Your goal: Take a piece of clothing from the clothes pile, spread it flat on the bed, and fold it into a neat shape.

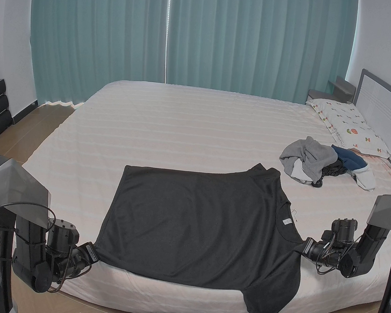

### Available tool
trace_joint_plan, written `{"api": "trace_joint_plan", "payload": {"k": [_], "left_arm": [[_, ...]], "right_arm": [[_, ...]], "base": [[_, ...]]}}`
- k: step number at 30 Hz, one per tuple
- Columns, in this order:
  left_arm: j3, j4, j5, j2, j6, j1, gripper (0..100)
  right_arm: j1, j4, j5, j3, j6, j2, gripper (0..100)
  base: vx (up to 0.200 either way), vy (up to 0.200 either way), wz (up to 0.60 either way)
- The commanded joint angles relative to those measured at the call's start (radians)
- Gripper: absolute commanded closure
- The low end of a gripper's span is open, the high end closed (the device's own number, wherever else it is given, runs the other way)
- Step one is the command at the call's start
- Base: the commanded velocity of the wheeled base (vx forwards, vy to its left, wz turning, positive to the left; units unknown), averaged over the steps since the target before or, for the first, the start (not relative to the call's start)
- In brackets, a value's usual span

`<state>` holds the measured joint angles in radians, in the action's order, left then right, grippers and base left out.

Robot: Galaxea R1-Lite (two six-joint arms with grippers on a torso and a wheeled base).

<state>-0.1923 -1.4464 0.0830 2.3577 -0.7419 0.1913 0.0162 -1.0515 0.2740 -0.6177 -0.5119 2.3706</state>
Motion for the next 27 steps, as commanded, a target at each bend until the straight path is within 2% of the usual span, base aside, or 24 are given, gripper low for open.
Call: {"api": "trace_joint_plan", "payload": {"k": [1,12,13,22,23,24,27], "left_arm": [[-0.002,0.0,0.0,0.002,-0.001,-0.001,100],[-0.004,0.0,0.0,0.006,-0.001,-0.001,100],[-0.004,0.0,0.0,0.009,-0.001,-0.001,100],[-0.006,0.0,0.001,0.015,-0.001,-0.001,100],[-0.004,0.0,0.001,0.015,-0.001,-0.001,100],[-0.004,0.0,0.001,0.015,-0.001,-0.001,100],[-0.002,-0.02,0.001,0.015,-0.001,-0.001,100]], "right_arm": [[0.005,-0.001,-0.006,-0.07,-0.002,0.002,100],[-0.005,-0.01,-0.015,-0.109,0.001,0.029,100],[-0.005,-0.012,-0.015,-0.108,0.001,0.03,0],[0.021,-0.012,0.002,-0.001,0.012,-0.045,0],[0.03,-0.013,0.028,0.062,0.038,-0.085,0],[0.03,-0.013,0.028,0.062,0.038,-0.085,0],[0.021,-0.024,0.062,0.214,0.093,-0.139,0]], "base": [[0.0,0.0,0.0],[0.0,0.0,0.0],[0.0,0.0,0.0],[0.0,0.0,0.0],[0.0,0.0,0.0],[0.0,0.0,0.0],[0.0,0.0,0.0]]}}
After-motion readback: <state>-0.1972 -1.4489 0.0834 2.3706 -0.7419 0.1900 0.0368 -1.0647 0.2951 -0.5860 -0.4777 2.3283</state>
